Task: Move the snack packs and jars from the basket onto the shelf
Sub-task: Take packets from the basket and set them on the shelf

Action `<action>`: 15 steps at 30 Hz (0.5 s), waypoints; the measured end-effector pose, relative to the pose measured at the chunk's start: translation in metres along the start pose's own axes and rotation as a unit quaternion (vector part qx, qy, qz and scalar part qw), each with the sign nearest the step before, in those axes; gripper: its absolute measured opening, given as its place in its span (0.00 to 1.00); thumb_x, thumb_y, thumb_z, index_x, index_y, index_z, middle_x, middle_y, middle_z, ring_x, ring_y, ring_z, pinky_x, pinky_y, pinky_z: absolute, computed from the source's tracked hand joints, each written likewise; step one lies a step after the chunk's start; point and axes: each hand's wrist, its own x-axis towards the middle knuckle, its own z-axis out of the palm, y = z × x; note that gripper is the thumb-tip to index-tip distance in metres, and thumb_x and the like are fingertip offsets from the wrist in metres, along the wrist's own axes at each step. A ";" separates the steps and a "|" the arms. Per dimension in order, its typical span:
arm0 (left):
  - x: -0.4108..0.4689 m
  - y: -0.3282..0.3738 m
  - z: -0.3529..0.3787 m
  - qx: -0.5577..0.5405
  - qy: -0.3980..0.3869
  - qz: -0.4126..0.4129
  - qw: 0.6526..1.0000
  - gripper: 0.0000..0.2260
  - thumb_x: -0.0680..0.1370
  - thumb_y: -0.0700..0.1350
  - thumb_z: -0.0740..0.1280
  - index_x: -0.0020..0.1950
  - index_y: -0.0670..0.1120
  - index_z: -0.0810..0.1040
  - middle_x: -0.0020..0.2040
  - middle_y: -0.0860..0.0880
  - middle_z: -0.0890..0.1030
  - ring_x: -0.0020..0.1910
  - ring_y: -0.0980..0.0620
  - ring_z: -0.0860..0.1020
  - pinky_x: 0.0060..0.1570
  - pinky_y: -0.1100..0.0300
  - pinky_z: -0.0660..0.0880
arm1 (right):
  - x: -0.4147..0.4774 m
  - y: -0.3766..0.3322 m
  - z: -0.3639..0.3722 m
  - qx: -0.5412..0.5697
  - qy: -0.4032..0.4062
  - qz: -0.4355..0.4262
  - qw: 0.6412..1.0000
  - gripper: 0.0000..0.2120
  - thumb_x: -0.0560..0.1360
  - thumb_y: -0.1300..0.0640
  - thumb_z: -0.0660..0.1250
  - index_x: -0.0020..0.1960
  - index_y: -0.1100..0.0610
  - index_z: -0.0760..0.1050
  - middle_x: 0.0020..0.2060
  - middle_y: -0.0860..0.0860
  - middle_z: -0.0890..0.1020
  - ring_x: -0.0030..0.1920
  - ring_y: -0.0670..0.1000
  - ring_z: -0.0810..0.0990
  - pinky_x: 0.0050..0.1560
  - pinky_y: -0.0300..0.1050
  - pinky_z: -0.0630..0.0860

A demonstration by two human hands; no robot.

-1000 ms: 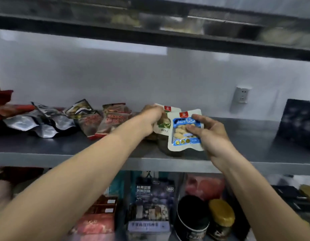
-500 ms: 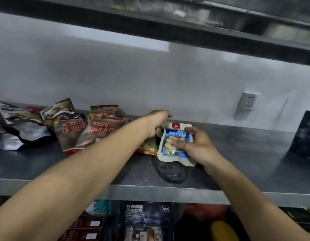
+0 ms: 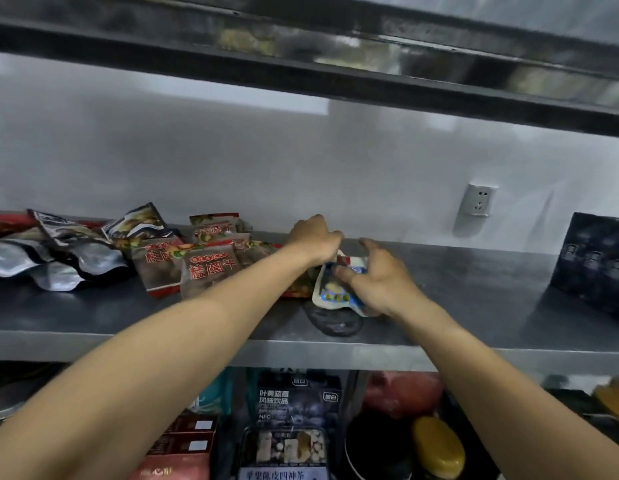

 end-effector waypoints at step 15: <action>-0.118 -0.024 -0.064 0.211 0.058 0.108 0.970 0.28 0.80 0.55 0.59 0.78 0.54 0.55 0.80 0.47 0.51 0.78 0.43 0.50 0.76 0.45 0.50 | -0.083 -0.035 -0.007 -0.252 0.060 -0.127 0.958 0.40 0.76 0.33 0.57 0.79 0.53 0.47 0.78 0.60 0.53 0.78 0.60 0.49 0.76 0.60 0.51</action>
